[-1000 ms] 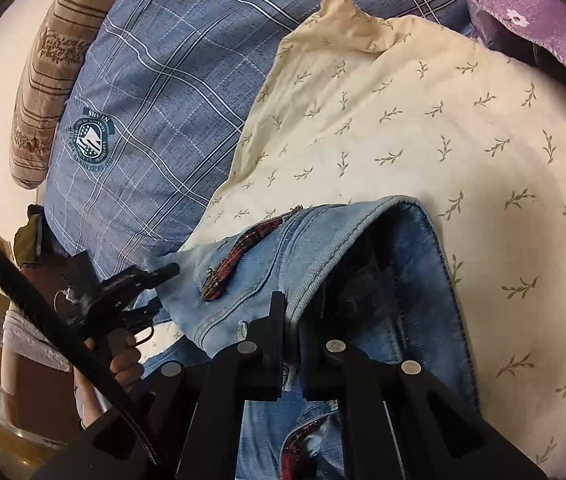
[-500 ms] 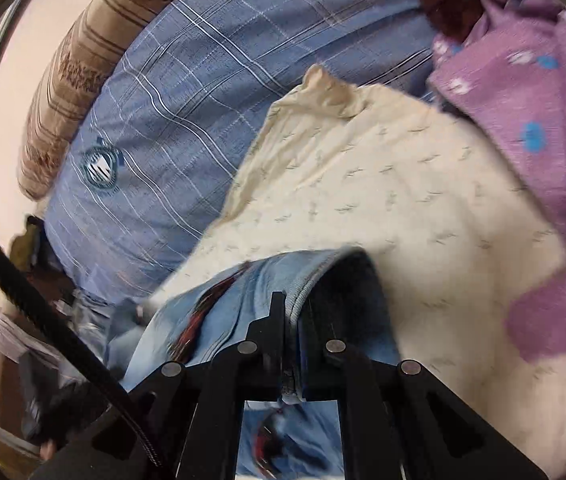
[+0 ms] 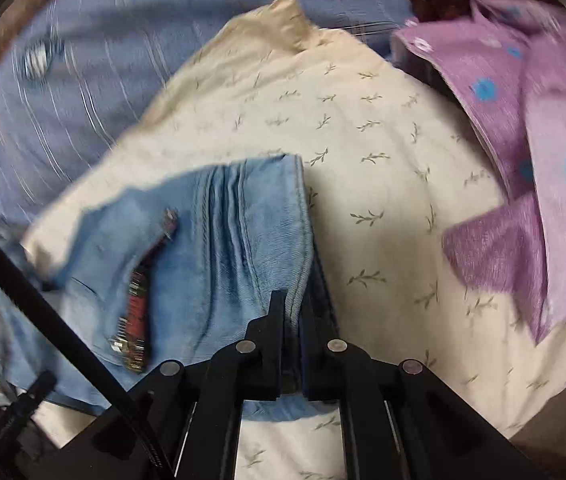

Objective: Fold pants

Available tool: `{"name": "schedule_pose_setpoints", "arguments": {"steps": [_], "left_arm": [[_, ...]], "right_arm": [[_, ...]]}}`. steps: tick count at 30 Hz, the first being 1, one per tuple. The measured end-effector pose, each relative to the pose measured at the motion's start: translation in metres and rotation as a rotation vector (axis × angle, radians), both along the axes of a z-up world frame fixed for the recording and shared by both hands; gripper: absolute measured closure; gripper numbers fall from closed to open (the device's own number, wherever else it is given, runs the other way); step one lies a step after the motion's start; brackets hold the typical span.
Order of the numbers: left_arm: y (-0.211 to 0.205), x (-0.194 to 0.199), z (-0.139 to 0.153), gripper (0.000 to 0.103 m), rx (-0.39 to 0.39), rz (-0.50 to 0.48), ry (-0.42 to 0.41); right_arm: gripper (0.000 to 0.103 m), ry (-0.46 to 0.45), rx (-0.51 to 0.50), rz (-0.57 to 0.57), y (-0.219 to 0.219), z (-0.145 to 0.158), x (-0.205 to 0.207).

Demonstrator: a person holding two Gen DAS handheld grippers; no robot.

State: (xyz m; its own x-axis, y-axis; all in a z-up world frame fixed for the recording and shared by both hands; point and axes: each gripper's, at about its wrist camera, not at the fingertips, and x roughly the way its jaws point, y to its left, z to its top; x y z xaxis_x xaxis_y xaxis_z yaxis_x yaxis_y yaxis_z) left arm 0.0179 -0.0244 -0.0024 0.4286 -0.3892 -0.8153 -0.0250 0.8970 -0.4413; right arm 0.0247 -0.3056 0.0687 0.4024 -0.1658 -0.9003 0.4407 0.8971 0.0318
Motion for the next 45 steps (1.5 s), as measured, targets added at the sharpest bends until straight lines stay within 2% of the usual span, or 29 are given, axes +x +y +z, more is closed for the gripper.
{"name": "schedule_pose_setpoints", "arguments": {"steps": [2,3,5,6,7,8,9,12,15,19,20,23,25,27,30,33,34,35,36,37,40,43,45], "left_arm": [[0.001,0.003,0.002,0.086,-0.047,0.021,0.005],[0.003,-0.001,0.010,0.082,-0.062,0.027,-0.012],[0.010,-0.010,0.028,0.066,-0.077,0.038,-0.075],[0.015,-0.014,0.039,0.063,-0.077,0.053,-0.105],[0.022,-0.019,0.046,0.060,-0.083,0.070,-0.121],[0.025,-0.019,0.053,0.060,-0.097,0.086,-0.132],[0.031,-0.018,0.058,0.059,-0.105,0.104,-0.133],[0.060,-0.005,0.065,0.059,-0.080,0.192,-0.104],[0.114,0.012,0.063,0.055,-0.024,0.282,-0.014],[0.146,0.055,0.057,0.054,-0.084,0.349,0.095],[0.150,0.064,0.054,0.051,-0.111,0.365,0.105],[0.158,0.073,0.043,0.050,-0.139,0.395,0.078],[0.158,0.070,0.031,0.052,-0.165,0.429,0.147],[0.155,0.072,0.031,0.051,-0.231,0.443,0.146],[0.146,0.081,0.040,0.050,-0.211,0.464,0.121],[0.132,0.090,0.032,0.050,-0.263,0.506,0.145],[0.127,0.091,0.032,0.053,-0.269,0.514,0.147],[0.123,0.092,0.035,0.061,-0.264,0.519,0.141],[0.119,0.093,0.040,0.072,-0.250,0.519,0.126],[0.112,0.094,0.046,0.095,-0.235,0.510,0.115],[0.094,0.089,0.069,0.101,-0.217,0.514,0.044],[0.077,0.072,0.104,0.101,-0.228,0.498,-0.097],[0.068,0.053,0.126,0.101,-0.186,0.507,-0.172]], "right_arm": [[0.085,0.068,-0.050,-0.003,0.005,-0.010,0.006],[0.079,0.056,-0.073,-0.014,0.007,-0.007,0.004],[0.055,-0.050,-0.129,-0.002,0.016,0.014,-0.010],[0.034,-0.103,-0.136,0.001,0.022,0.024,-0.017],[0.026,-0.176,-0.126,0.020,0.029,0.036,-0.027],[0.026,-0.249,-0.107,0.060,0.041,0.047,-0.035],[0.025,-0.282,-0.095,0.099,0.052,0.054,-0.038],[0.025,-0.318,-0.009,0.273,0.093,0.062,-0.031],[0.025,-0.294,0.141,0.470,0.141,0.049,-0.011],[0.025,-0.221,0.229,0.694,0.209,0.021,0.023],[0.025,-0.201,0.237,0.744,0.228,0.014,0.032],[0.026,-0.150,0.246,0.849,0.273,-0.013,0.047],[0.030,-0.131,0.221,0.886,0.293,-0.030,0.049],[0.030,-0.101,0.168,0.889,0.306,-0.054,0.058],[0.030,-0.090,0.082,0.895,0.311,-0.078,0.060],[0.032,-0.130,-0.040,0.920,0.320,-0.087,0.051],[0.040,-0.136,-0.110,0.928,0.325,-0.090,0.046],[0.044,-0.145,-0.157,0.929,0.329,-0.092,0.043],[0.053,-0.153,-0.169,0.930,0.331,-0.093,0.041],[0.072,-0.156,-0.171,0.928,0.331,-0.093,0.040],[0.093,-0.152,-0.160,0.907,0.324,-0.090,0.043],[0.097,-0.170,-0.058,0.876,0.312,-0.074,0.045],[0.100,-0.210,-0.017,0.879,0.308,-0.057,0.037]]}}
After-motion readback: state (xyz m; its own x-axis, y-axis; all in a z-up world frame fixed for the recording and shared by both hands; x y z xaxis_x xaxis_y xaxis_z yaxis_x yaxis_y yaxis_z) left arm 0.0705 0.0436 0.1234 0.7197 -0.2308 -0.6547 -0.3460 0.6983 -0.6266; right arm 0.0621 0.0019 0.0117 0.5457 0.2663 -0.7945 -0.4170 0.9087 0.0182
